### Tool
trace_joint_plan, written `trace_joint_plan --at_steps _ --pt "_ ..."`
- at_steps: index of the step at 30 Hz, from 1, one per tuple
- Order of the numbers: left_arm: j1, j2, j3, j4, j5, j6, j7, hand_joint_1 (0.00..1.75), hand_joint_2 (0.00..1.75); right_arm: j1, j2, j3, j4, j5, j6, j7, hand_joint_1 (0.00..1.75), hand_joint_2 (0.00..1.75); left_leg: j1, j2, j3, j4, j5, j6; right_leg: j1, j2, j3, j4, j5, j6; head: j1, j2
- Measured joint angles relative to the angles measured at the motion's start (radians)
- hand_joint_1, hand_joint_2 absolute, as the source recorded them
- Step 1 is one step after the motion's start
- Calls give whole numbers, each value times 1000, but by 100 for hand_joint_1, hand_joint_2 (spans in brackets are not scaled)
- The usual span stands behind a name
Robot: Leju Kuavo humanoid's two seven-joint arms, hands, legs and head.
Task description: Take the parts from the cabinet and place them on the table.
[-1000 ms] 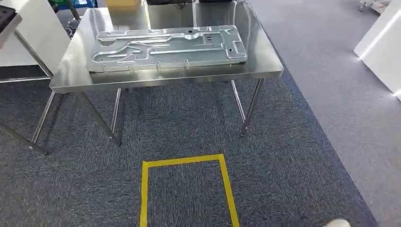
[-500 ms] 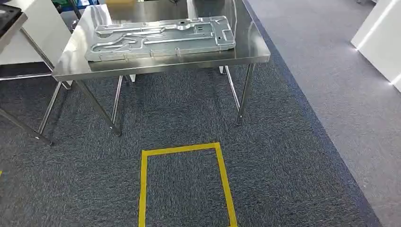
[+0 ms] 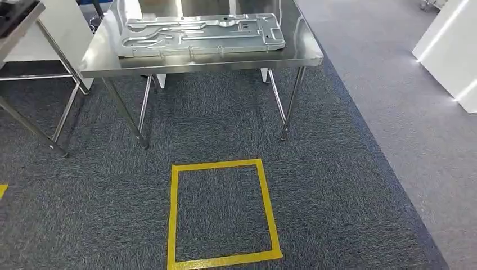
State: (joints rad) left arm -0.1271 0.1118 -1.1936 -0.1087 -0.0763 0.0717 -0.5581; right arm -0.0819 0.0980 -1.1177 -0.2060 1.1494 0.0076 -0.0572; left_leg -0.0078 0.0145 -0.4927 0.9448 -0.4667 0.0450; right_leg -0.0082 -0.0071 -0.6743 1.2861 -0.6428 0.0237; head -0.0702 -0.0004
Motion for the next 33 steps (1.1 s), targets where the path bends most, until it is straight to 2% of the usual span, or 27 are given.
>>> trace_joint_plan --at_steps 1,2,3,4,5,6,7,10,11,12,14,15,16,17,19,20,21,22,23,24,26,27,28,30,31,32,33 --pt "0 0 0 0 0 0 0 0 0 0 0 0 0 0 0 0 0 0 0 0 -20 7 12 -2 0 0 3 36 20 2 0 0" --pt "0 0 0 0 0 0 0 0 0 0 0 0 1 0 0 0 0 0 0 0 -42 16 21 -4 -1 0 21 33 60 3 0 0" --pt "0 0 -1 0 0 0 0 0 0 -1 0 1 1 0 0 0 0 0 0 0 -67 28 30 -6 -2 0 60 -7 112 3 0 0" --pt "0 0 -2 0 0 0 0 0 0 -1 0 2 1 1 0 0 0 0 0 0 -88 40 36 -9 -3 0 112 -72 138 1 0 0" --pt "0 0 -2 0 0 1 0 0 0 -3 0 2 1 1 0 0 0 0 0 0 -103 55 43 -13 -3 2 187 -171 127 -6 0 0" --pt "0 -1 -2 0 0 3 0 0 0 -5 -1 4 1 2 0 0 0 0 -4 -1 -116 70 46 -17 3 3 249 -269 93 -10 0 0" --pt "-1 -1 -3 0 0 3 1 0 0 -6 -2 5 1 3 0 0 0 0 -4 0 -122 74 52 -23 2 2 273 -314 64 -16 0 0" --pt "-1 0 -4 0 0 10 14 0 0 -6 -1 8 1 7 0 0 0 0 -1 0 -126 65 87 -39 8 4 252 -308 87 -35 0 0" --pt "1 6 -5 0 0 11 17 0 0 -4 2 10 3 8 0 1 0 0 -3 -4 -136 62 91 -45 2 -1 239 -312 103 -44 0 0" --pt "2 5 -5 0 0 11 17 0 0 -7 2 12 3 8 0 1 0 0 2 -6 -151 87 39 -52 -1 -4 221 -312 119 -51 0 0" --pt "3 6 -6 0 -9 11 20 0 0 -6 2 14 3 8 -1 3 0 0 9 -6 -191 224 -98 -64 0 -7 186 -312 145 -58 0 0" --pt "3 6 -6 0 -8 11 21 0 0 -6 3 14 3 7 -2 3 0 0 11 -6 -205 301 -143 -69 1 -7 169 -311 159 -58 0 0" --pt "3 7 -6 0 -8 11 22 0 0 -6 3 14 3 5 -3 3 0 0 12 -6 -211 363 -158 -73 1 -7 151 -310 172 -58 0 0" --pt "2 7 -6 0 -8 11 22 0 0 -6 4 14 4 3 -3 3 0 0 14 -6 -203 396 -138 -74 1 -7 130 -308 188 -56 0 0" --pt "1 7 -6 0 -8 12 23 0 0 -6 7 15 4 0 -5 3 0 0 17 -6 -136 346 -54 -72 1 -7 92 -302 213 -51 0 0" --pt "-1 7 -7 0 -8 12 23 0 0 -7 9 15 4 -1 -6 3 0 0 17 -6 -69 264 -28 -68 1 -7 72 -298 226 -48 0 0" --pt "-5 8 -7 0 -8 13 23 0 0 -9 10 15 4 -2 -8 3 0 0 17 -6 7 167 -46 -62 2 -6 62 -294 237 -44 0 0" --pt "-9 10 -7 0 -9 13 23 0 0 -10 11 15 4 -2 -9 3 0 0 10 -6 106 50 -76 -57 7 -5 55 -290 244 -37 0 0" --pt "-15 12 -7 0 -8 14 22 0 0 -9 14 15 4 -3 -9 2 0 0 10 -5 129 -20 -99 -50 9 -6 48 -285 248 -32 0 0" --pt "-17 13 -8 0 -8 14 21 0 0 -9 15 15 4 -4 -10 0 0 0 8 -7 120 -17 -105 -43 6 -9 39 -285 267 -24 0 0" --pt "-7 13 -9 0 -7 14 21 0 0 -7 15 15 4 -4 -10 -1 0 0 7 -7 109 -18 -84 -27 4 -10 31 -291 288 -8 0 0" --pt "-5 13 -10 0 -7 14 23 0 0 -6 15 15 4 -6 -10 0 0 0 9 0 101 -20 -70 -21 -4 -4 25 -278 270 -4 0 0" --pt "-4 13 -12 0 -8 14 26 0 0 -6 15 15 4 -7 -10 0 0 0 7 -1 90 -20 -62 -11 -3 -2 8 -235 221 -4 0 0" --pt "-1 15 -14 0 -11 14 29 0 0 1 15 15 4 -10 -13 2 0 0 2 -1 61 -13 -45 -5 -5 0 -55 -59 111 0 0 0" --pt "-1 16 -14 0 -10 14 30 0 0 1 16 15 5 -10 -14 2 0 0 -1 -1 46 -7 -38 -4 -5 0 -76 14 79 1 0 0" --pt "0 17 -14 0 -10 14 31 0 0 1 16 15 5 -10 -14 3 0 0 -4 -1 32 -1 -32 -4 -4 1 -77 45 69 0 0 0" --pt "1 17 -14 0 -10 14 31 0 0 2 17 15 5 -10 -14 3 0 0 -6 -1 21 6 -28 -5 -4 1 -50 23 80 -1 0 0"
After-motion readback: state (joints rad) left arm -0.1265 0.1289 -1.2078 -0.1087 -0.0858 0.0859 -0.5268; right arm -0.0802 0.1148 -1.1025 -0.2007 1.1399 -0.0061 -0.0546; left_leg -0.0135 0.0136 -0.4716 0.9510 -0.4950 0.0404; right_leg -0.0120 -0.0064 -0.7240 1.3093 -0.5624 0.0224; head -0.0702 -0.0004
